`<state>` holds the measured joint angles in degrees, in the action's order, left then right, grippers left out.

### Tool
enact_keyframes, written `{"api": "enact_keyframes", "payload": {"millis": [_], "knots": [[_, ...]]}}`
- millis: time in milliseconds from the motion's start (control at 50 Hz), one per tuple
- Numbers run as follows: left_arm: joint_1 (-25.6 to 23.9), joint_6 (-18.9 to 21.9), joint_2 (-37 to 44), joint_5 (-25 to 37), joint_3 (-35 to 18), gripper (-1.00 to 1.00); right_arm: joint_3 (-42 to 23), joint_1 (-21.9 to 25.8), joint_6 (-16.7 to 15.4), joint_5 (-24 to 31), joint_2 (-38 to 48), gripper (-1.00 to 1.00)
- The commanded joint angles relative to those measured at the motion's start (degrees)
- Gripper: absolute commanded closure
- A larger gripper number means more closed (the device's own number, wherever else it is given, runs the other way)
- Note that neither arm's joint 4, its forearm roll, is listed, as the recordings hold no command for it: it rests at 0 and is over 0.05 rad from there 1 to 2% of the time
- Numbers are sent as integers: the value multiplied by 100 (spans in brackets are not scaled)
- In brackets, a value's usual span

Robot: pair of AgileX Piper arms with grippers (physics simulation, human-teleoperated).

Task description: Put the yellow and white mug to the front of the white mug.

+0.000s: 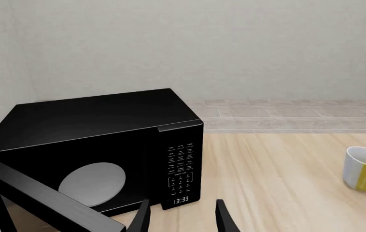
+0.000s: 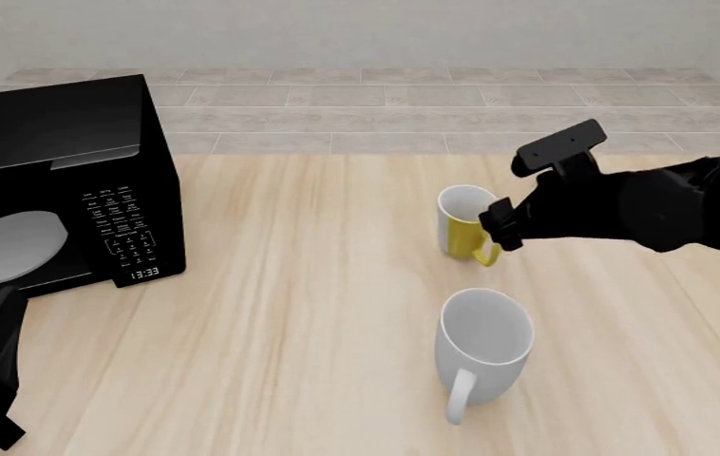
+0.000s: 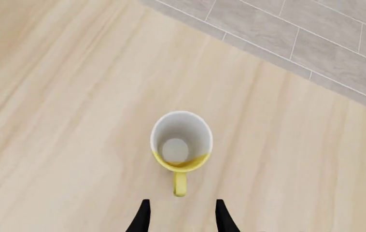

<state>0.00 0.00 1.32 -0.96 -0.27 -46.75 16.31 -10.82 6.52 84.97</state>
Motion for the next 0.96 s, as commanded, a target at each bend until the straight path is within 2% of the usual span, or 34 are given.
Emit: {"api": "enact_keyframes", "payload": {"millis": [20, 60, 160, 260, 480, 720, 960], "knots": [[0, 1, 0, 0, 0, -100, 302, 83, 39, 13, -759, -100], [0, -1, -1, 1, 0, -100, 370, 45, 10, -20, -889, -100], [1, -1, -1, 0, 0, -100, 669, 51, 235, -106, -1668, -100], [-1, 1, 0, 0, 0, -100, 836, -108, 63, -119, -2034, -100], [0, 1, -1, 1, 0, -100, 1077, -112, 88, 212, -3252, -100], [-1, 0, -1, 1, 0, -100, 1475, -101, 113, 76, -3902, -100], [1, 0, 0, 0, 0, -100, 1603, -231, 66, -30, -4234, -100]]}}
